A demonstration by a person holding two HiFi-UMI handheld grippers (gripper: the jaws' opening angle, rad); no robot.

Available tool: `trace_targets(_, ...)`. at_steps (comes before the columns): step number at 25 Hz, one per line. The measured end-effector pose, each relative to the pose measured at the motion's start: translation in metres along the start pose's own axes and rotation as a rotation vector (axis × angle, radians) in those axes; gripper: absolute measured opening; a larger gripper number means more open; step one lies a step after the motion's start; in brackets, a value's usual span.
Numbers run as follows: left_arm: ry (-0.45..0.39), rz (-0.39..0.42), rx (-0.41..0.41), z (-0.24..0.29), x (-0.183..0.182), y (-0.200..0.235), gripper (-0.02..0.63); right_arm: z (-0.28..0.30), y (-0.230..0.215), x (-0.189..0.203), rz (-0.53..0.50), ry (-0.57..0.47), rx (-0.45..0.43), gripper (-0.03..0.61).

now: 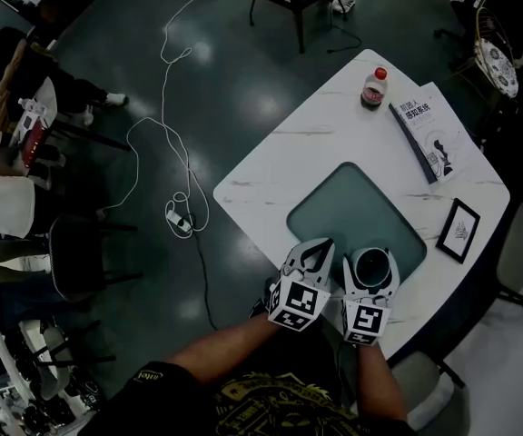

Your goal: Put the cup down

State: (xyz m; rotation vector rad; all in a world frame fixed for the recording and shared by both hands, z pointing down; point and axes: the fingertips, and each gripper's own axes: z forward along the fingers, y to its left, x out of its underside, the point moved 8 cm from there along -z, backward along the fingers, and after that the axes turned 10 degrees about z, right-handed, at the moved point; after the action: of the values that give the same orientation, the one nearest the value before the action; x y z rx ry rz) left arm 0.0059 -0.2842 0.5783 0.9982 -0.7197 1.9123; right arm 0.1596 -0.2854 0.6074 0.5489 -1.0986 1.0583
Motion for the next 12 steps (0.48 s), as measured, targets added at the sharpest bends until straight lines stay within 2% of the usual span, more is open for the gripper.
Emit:
trace_targets(9,0.003,-0.025,-0.01,-0.0027,0.0029,-0.0053,0.009,-0.001,0.0037,0.0016,-0.039,0.005,-0.019,0.387)
trace_targets(12,-0.003,-0.033,-0.014,-0.0046,0.0011,-0.007,0.009,-0.0015,0.0046,-0.0006,-0.048,0.015,-0.05,0.429)
